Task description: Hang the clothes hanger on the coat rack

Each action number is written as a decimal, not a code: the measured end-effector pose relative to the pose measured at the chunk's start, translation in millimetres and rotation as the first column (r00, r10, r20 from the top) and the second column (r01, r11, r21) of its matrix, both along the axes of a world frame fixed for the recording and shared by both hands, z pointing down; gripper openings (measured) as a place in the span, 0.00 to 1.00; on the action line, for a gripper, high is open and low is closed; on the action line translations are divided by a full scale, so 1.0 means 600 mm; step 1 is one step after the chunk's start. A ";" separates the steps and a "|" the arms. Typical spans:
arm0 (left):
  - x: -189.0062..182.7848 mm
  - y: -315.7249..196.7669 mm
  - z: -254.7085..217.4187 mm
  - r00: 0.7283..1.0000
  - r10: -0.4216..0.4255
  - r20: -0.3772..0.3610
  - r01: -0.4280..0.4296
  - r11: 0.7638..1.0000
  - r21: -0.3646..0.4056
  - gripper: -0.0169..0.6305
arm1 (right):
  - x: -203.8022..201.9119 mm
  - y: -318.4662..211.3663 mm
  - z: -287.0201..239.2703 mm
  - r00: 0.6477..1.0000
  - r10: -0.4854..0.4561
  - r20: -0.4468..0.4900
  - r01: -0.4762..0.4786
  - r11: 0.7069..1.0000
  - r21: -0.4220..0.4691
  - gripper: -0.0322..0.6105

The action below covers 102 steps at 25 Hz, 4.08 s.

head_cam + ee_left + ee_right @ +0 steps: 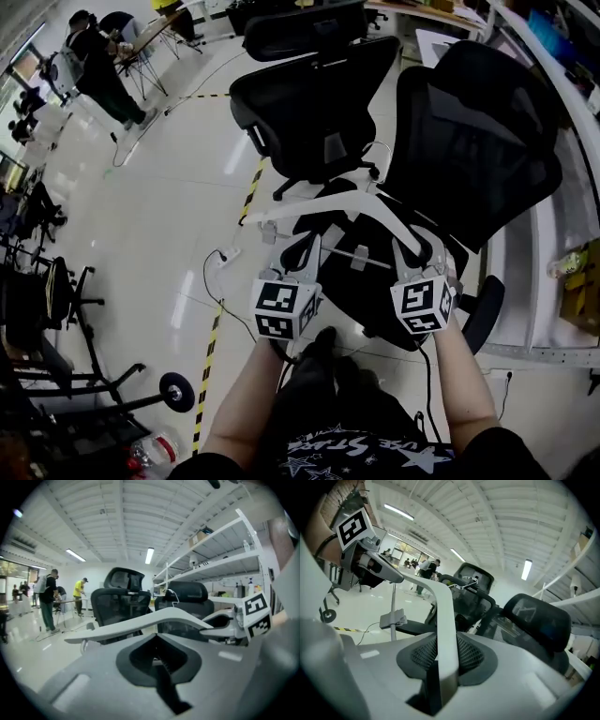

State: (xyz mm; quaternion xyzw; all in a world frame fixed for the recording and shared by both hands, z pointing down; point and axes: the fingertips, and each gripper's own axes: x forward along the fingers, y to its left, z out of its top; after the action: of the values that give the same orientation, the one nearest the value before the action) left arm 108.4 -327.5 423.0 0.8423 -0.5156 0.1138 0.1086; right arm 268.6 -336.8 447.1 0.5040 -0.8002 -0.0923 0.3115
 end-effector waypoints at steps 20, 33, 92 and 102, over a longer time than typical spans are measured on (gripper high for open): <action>-0.421 0.245 -0.088 0.830 -0.558 -0.025 0.557 0.823 0.111 0.03 | -0.529 0.120 -0.067 0.764 -0.645 -0.012 0.643 0.761 0.091 0.23; -0.716 0.515 -0.176 0.570 -0.822 -0.020 0.804 0.552 0.221 0.03 | -0.883 0.335 -0.154 0.461 -0.887 -0.018 0.872 0.449 0.196 0.23; -1.210 1.313 -0.217 -0.217 -0.975 -0.047 0.926 -0.221 0.305 0.03 | -1.545 1.127 -0.178 -0.312 -0.948 -0.053 0.909 -0.315 0.274 0.23; -1.298 1.349 -0.188 -0.031 -0.999 -0.038 0.962 -0.040 0.271 0.03 | -1.588 1.160 -0.156 -0.157 -0.986 -0.062 0.952 -0.168 0.256 0.23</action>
State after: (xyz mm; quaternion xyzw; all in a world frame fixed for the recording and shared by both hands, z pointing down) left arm -670.2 482.1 309.9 0.2136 -0.9766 0.0163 0.0201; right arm -684.4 359.2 353.6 -0.2422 -0.9081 -0.3414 0.0127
